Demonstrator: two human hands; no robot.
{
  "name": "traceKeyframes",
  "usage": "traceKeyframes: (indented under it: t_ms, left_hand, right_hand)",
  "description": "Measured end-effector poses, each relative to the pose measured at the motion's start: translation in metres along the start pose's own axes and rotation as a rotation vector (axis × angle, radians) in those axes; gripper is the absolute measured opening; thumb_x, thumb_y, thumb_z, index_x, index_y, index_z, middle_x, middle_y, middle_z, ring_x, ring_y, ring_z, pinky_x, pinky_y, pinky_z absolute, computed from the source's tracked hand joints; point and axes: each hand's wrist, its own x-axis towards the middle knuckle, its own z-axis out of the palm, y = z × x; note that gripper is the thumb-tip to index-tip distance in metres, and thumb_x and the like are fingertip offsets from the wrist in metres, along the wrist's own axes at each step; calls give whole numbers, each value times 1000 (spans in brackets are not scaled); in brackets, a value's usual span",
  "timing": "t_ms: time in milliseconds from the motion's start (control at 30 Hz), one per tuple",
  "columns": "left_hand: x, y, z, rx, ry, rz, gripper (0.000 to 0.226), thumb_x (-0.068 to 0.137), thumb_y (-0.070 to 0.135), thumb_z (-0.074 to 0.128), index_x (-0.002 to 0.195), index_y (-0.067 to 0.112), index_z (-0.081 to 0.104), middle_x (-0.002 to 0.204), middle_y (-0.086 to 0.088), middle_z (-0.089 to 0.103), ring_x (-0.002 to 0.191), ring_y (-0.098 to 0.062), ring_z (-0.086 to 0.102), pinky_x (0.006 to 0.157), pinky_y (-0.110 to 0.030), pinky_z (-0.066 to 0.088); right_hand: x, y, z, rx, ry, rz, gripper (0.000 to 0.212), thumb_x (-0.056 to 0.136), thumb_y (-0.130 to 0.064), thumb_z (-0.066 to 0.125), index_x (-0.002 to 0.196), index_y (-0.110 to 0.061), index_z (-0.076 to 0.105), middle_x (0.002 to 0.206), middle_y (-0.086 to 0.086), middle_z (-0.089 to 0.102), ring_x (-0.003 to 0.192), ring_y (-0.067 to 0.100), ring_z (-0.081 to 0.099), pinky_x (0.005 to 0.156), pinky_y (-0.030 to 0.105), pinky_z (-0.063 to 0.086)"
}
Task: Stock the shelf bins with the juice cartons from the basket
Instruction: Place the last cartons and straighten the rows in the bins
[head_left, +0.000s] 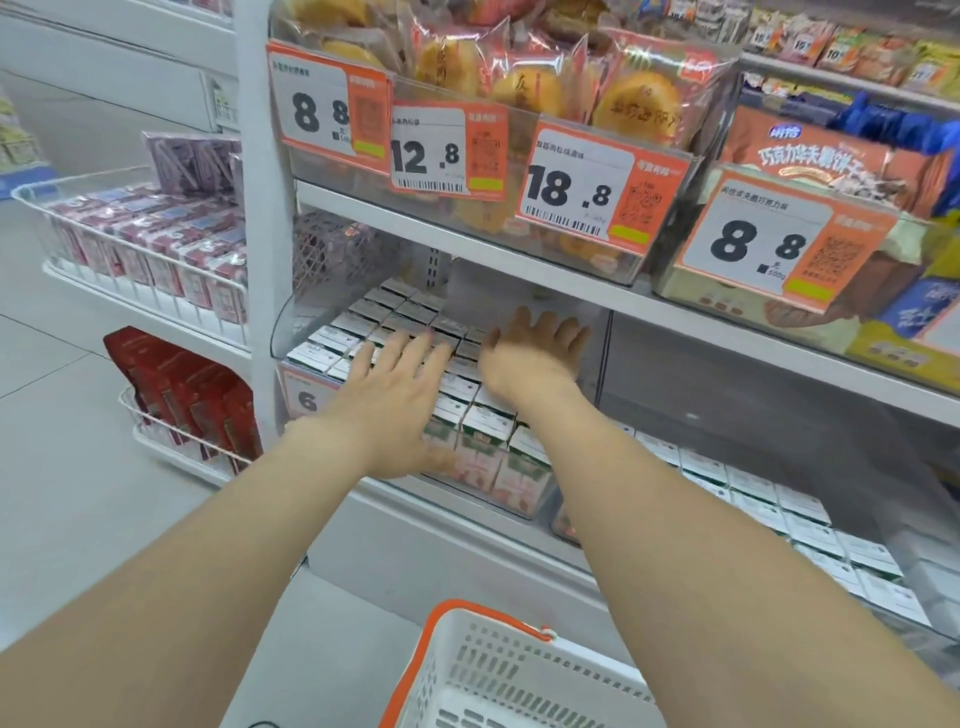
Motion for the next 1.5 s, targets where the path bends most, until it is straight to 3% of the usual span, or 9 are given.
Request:
traceKeyframes:
  t_ms: [200, 533, 700, 833, 900, 967, 1100, 1300, 1500]
  left_hand:
    - [0, 2, 11, 101, -2, 47, 103, 100, 73, 33, 164, 12, -19, 175, -6, -14, 162, -34, -12, 128, -63, 3]
    - [1, -6, 18, 105, 86, 55, 121, 87, 87, 30, 163, 7, -19, 174, -15, -2, 162, -33, -1, 127, -66, 7]
    - [0, -15, 14, 34, 76, -20, 135, 76, 98, 34, 164, 8, -14, 172, -13, 1, 161, -32, -1, 127, -65, 2]
    - [-2, -24, 10, 15, 104, -36, 145, 59, 104, 20, 165, 9, -12, 172, -11, 2, 161, -33, -2, 129, -62, 3]
    - [-2, -29, 13, 14, 112, -57, 141, 67, 103, 31, 164, 11, -13, 172, -11, 0, 161, -34, -3, 128, -63, 4]
    - [-3, -32, 15, 32, 87, -84, 136, 73, 98, 44, 164, 16, -16, 171, -11, 0, 159, -37, 0, 126, -65, 7]
    - [-2, -37, 15, 30, -10, -130, 131, 78, 94, 45, 163, 21, -22, 172, -17, -7, 157, -43, 3, 125, -65, 12]
    - [0, -36, 20, 24, 33, -117, 129, 84, 89, 45, 161, 13, -25, 170, -21, -15, 157, -49, -2, 125, -67, 10]
    - [-3, -36, 21, -12, 44, -109, 131, 86, 87, 44, 158, 8, -32, 169, -19, -25, 157, -49, -9, 124, -68, 6]
  right_hand:
    - [20, 7, 17, 79, -114, 59, 76, 99, -67, 15, 146, -19, 49, 147, 12, 53, 139, 37, 44, 118, 59, 24]
    - [2, 0, 20, 63, -102, 59, 83, 90, -77, 19, 138, -19, 56, 138, 12, 60, 133, 36, 50, 114, 57, 25]
    - [-1, -6, 21, 93, -61, 61, 92, 91, -79, 15, 160, -19, 30, 161, 21, 36, 151, 45, 27, 123, 66, 4]
    - [-9, -24, 26, 202, 46, -189, 82, 98, -70, 25, 166, -24, 17, 171, 19, 16, 160, 41, 2, 125, 63, -8]
    - [-7, -36, 25, 209, 37, -284, 80, 101, -67, 25, 166, -23, 15, 173, 20, 12, 160, 41, -3, 126, 61, -7]
    - [0, -47, 22, 157, 20, -327, 78, 103, -63, 27, 164, -16, 18, 168, 23, 20, 157, 45, 6, 126, 61, 3]
    - [25, -60, 14, 226, -92, -262, 61, 106, -56, 31, 150, -14, 30, 145, 17, 48, 131, 44, 46, 109, 55, 38]
    - [31, -73, 23, 183, -139, -272, 53, 105, -53, 24, 150, -23, 25, 124, 8, 69, 112, 36, 62, 108, 58, 34]
    - [10, -74, 22, 157, -124, -324, 56, 103, -55, 27, 148, -21, 29, 131, 12, 64, 116, 39, 56, 104, 60, 35]
